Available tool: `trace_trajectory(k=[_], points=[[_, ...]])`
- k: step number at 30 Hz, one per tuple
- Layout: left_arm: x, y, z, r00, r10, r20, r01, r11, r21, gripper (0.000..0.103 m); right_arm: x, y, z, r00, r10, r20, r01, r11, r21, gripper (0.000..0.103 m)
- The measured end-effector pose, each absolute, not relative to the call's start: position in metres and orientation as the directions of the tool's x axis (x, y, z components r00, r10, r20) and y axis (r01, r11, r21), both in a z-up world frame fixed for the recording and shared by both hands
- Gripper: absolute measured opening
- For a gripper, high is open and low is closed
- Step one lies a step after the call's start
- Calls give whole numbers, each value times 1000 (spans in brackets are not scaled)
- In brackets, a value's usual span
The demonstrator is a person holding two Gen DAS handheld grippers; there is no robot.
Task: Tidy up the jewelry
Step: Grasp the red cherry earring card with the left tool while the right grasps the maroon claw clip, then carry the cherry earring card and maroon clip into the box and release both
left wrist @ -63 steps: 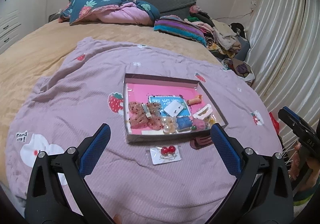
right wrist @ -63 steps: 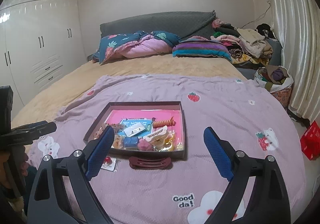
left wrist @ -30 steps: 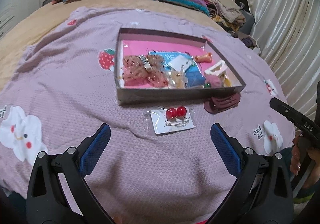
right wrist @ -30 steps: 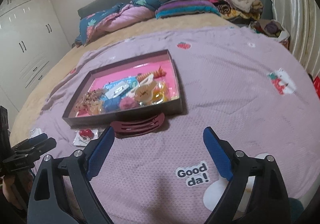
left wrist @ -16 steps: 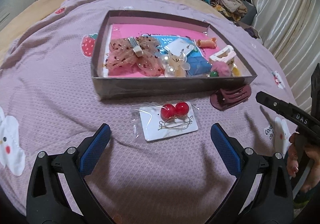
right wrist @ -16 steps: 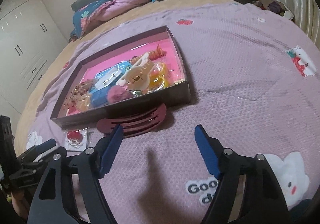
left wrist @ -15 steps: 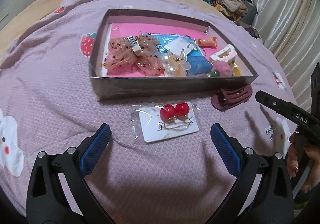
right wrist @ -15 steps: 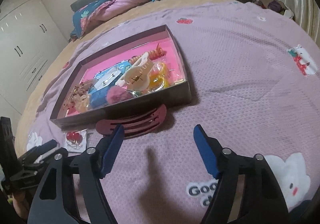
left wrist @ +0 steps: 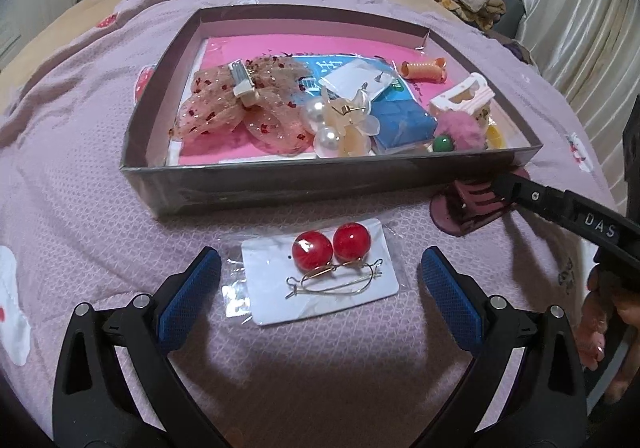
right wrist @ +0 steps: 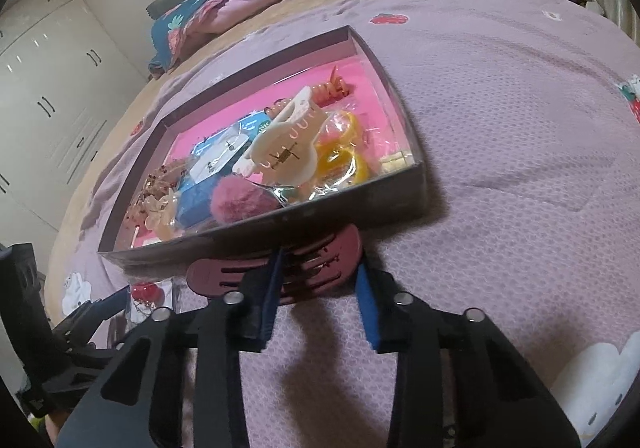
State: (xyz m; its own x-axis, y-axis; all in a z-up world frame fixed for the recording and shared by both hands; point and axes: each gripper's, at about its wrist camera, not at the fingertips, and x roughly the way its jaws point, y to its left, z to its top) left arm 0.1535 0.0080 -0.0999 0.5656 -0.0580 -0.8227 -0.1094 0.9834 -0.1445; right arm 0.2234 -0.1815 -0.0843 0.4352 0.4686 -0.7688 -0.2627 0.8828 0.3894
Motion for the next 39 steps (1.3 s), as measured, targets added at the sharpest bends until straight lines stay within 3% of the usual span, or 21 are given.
trace_trajectory(k=[9, 17, 39], points=[[151, 9, -101, 563, -28, -826, -95, 991, -98, 79, 218, -181, -71, 462, 513, -723, -315, 857, 407, 14], [133, 20, -93, 565, -62, -823, -102, 984, -144, 76, 196, -176, -45, 492, 544, -679, -402, 834, 377, 7], [106, 86, -28, 674, -7, -739, -209, 958, -199, 76, 160, -165, 35, 585, 566, -582, -521, 811, 266, 6]])
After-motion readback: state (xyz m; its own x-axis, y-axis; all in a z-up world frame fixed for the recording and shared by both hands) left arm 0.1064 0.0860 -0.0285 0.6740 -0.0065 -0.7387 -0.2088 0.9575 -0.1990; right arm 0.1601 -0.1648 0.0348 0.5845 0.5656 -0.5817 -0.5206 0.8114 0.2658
